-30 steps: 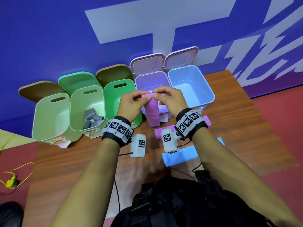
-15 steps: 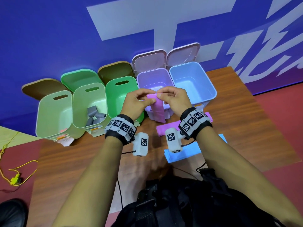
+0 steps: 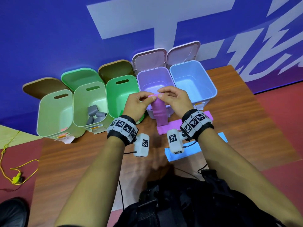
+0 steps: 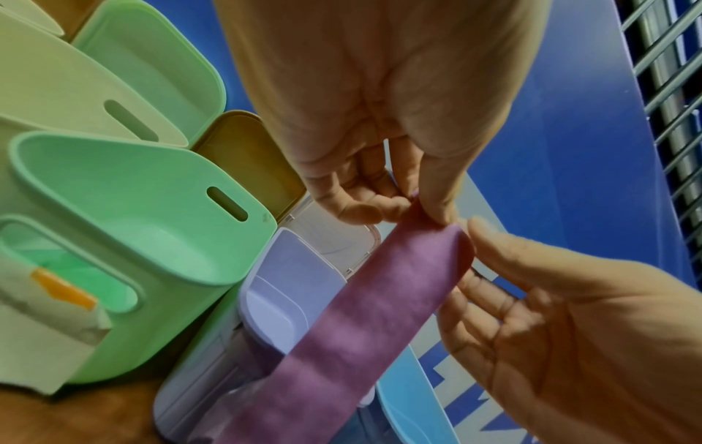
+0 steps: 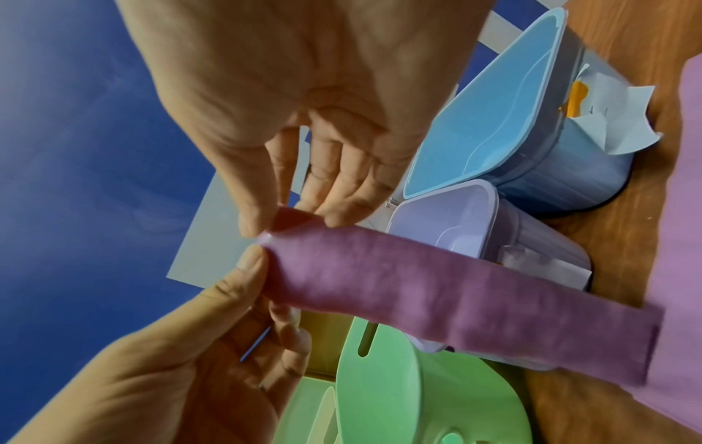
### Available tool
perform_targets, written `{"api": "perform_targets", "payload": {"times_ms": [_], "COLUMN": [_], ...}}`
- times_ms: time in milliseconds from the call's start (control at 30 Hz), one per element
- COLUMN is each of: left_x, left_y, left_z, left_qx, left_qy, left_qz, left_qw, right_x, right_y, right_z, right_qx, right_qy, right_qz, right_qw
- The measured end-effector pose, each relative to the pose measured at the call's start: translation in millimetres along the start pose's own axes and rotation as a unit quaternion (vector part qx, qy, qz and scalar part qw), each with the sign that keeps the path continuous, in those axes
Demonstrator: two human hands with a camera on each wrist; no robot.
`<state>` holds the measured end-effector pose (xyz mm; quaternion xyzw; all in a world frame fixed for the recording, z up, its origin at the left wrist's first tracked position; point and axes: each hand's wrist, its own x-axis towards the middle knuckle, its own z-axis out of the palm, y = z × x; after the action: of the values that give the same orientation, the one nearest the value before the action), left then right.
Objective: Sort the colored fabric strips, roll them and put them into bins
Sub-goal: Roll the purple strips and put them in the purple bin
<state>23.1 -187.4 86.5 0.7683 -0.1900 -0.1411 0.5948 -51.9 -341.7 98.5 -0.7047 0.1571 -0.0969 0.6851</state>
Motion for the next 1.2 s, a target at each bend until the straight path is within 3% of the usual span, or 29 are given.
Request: {"api": "perform_targets", "payload": {"times_ms": [267, 333, 1200], "left_x": [0.3, -0.2, -2.3], "left_y": [1.0, 0.8, 0.7], "left_z": [-0.8, -1.2, 7.1], "left_qx": [-0.007, -0.044, -0.039], "left_qy": [-0.020, -0.017, 0.015], "left_qz": [-0.025, -0.024, -0.018], "left_qw": [0.999, 0.999, 0.999], "right_x": [2.5, 3.3, -3.3], "right_y": [0.4, 2.4, 7.6], "right_z": [1.6, 2.0, -5.0], "right_qx": [-0.009, -0.011, 0.014], "right_qy": [0.004, 0.004, 0.012], "right_qz": [0.000, 0.007, 0.009], "right_qw": [1.000, 1.000, 1.000]}}
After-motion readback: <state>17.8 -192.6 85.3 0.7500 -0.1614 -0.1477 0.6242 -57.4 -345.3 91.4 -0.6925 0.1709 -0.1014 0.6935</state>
